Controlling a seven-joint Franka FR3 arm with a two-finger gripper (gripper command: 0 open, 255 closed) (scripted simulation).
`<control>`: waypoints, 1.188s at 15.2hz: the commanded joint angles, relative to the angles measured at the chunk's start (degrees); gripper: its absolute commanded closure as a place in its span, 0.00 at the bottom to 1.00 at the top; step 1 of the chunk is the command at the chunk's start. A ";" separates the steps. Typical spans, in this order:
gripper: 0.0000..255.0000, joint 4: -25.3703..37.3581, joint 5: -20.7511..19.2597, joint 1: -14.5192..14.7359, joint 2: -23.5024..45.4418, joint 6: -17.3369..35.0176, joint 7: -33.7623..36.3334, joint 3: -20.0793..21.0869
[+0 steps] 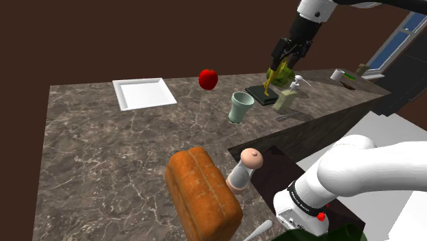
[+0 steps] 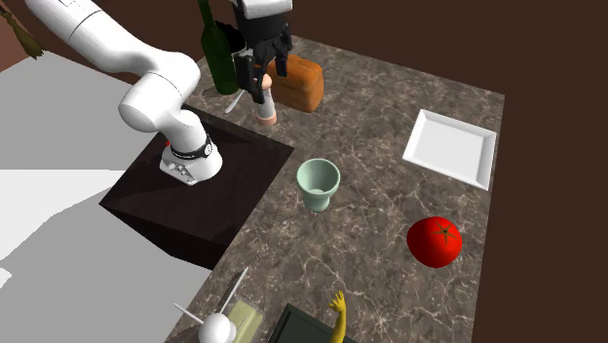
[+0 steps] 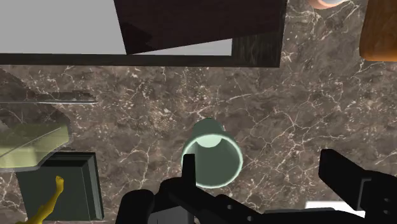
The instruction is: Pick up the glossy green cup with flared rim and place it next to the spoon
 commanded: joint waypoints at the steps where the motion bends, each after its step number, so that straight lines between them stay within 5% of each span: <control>1: 0.00 0.00 0.00 0.00 0.00 0.00 0.00 0.00; 18: 0.00 -7.13 -3.01 -0.36 25.78 31.05 8.49 3.82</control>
